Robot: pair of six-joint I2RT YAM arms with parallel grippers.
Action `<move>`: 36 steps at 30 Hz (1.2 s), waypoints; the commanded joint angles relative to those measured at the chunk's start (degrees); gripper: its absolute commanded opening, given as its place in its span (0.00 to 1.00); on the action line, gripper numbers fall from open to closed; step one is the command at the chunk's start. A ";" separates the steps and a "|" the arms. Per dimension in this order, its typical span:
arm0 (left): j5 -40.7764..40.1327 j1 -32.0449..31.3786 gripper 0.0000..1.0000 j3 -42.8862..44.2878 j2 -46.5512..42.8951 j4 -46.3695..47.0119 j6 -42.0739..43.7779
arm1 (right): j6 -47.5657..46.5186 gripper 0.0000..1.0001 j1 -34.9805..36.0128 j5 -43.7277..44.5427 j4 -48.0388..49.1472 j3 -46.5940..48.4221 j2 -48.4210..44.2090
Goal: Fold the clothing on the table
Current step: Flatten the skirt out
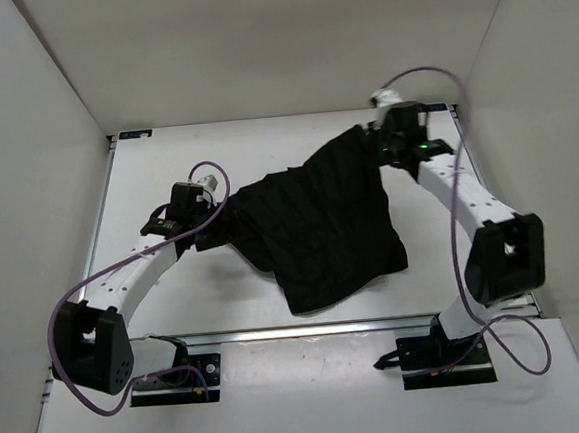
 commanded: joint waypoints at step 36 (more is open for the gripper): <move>14.41 -15.82 0.95 -18.85 -3.32 21.84 -17.99 | 22.00 0.63 -12.77 -9.82 -14.01 -42.17 -24.90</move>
